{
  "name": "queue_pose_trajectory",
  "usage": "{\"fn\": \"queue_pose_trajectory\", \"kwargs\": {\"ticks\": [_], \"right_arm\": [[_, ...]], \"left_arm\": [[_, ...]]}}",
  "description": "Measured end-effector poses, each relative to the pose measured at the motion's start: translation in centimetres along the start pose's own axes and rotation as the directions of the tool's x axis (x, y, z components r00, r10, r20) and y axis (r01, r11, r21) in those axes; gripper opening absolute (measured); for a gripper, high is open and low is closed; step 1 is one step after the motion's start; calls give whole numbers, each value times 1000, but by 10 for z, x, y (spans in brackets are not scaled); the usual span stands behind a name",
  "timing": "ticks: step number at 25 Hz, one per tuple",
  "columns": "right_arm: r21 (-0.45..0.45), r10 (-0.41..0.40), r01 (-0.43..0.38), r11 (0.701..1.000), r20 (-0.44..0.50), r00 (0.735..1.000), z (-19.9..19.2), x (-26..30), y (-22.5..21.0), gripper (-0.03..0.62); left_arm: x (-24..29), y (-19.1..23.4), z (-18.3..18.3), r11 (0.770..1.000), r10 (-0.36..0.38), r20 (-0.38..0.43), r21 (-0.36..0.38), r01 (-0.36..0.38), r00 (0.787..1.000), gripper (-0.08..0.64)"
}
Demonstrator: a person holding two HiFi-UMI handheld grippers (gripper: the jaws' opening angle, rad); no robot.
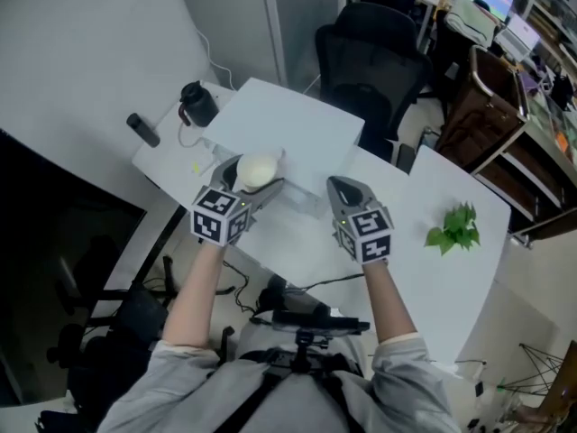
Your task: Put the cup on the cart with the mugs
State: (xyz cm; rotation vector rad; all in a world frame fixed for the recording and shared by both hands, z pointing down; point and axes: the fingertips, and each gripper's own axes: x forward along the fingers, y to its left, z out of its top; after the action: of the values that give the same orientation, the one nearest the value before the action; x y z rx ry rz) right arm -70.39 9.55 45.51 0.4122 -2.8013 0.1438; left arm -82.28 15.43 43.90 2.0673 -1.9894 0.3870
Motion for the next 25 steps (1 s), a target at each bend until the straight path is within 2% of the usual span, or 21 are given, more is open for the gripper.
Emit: {"fn": "queue_pose_trajectory", "kwargs": {"ticks": [5, 11, 19, 25], "right_arm": [[7, 43, -43, 999, 16, 999, -15, -39, 16, -14], [52, 34, -34, 998, 4, 999, -40, -70, 24, -14], [124, -88, 88, 988, -5, 996, -63, -112, 42, -14], [162, -205, 205, 965, -18, 979, -77, -149, 65, -14]], "left_arm": [[-20, -37, -11, 1000, 13, -1, -15, -13, 1000, 428], [-37, -66, -22, 1000, -10, -22, -21, 10, 1000, 428], [-66, -98, -26, 992, -126, 27, -23, 126, 992, 428], [-86, -126, -40, 967, -254, 7, 10, 254, 967, 428]]}}
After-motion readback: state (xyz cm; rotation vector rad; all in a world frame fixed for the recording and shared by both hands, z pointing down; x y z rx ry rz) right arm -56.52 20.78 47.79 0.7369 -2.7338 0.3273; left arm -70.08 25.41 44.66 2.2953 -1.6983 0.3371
